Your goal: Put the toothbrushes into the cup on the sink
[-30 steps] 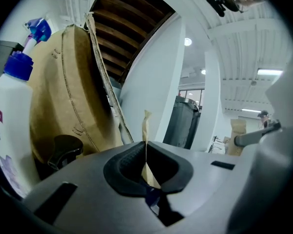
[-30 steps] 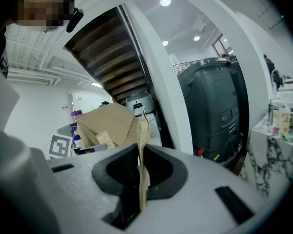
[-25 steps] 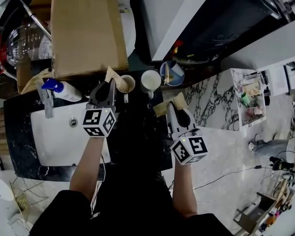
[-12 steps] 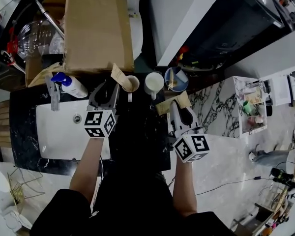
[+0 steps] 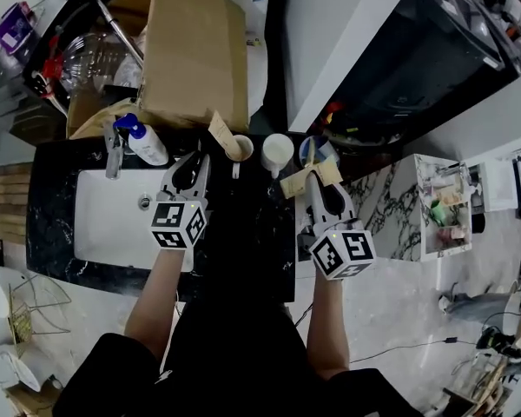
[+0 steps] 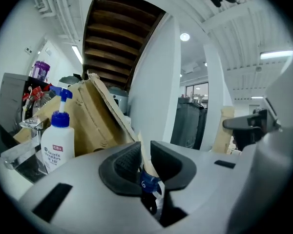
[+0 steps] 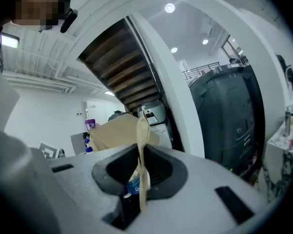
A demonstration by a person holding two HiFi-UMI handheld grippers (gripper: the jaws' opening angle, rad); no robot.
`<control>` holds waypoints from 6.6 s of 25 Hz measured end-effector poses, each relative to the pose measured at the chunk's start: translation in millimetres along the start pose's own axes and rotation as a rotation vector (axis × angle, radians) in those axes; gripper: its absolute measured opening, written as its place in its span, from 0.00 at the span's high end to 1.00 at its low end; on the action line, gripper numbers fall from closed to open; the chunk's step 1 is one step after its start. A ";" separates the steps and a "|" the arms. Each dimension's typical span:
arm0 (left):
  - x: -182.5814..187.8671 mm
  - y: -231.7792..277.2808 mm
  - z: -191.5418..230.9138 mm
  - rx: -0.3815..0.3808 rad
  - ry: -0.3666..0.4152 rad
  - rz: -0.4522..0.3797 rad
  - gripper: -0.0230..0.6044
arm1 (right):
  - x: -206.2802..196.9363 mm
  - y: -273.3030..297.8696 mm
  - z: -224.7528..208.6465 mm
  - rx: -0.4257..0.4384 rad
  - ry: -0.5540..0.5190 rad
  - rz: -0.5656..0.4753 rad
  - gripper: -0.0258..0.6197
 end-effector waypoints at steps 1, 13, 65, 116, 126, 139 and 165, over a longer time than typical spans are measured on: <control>2.2 -3.2 -2.7 0.005 0.004 -0.003 0.87 | 2.9 -0.6 -0.1 0.009 -0.003 -0.004 0.89; 18.8 -34.7 -35.0 0.048 0.034 -0.038 0.96 | 29.7 -9.0 -3.5 0.093 -0.039 -0.040 0.89; -32.2 -12.4 -71.9 0.113 0.051 0.101 0.96 | -51.2 131.7 -66.0 0.211 0.122 0.086 0.89; 18.4 -64.9 -120.9 0.080 0.122 -0.017 0.96 | -10.0 0.5 -71.6 0.129 -0.009 0.044 0.96; 37.5 -90.2 -118.7 0.035 0.157 -0.087 0.96 | 17.4 -51.8 -35.4 0.067 -0.113 -0.029 0.96; 55.0 -148.6 -103.3 -0.100 0.151 -0.163 0.96 | 21.8 -124.5 43.5 -0.033 -0.150 -0.093 0.96; 73.5 -248.2 -91.1 -0.142 0.180 -0.257 0.96 | 11.0 -190.9 156.7 0.024 -0.160 -0.162 0.96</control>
Point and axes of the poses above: the fingertips, and each gripper's own axes: y forward along the fingers, z to its left, x out of its top, the point moved 6 cm from there along -y, backward along the fingers, and after that the axes turned 3 degrees about y, right-handed, at the moved point
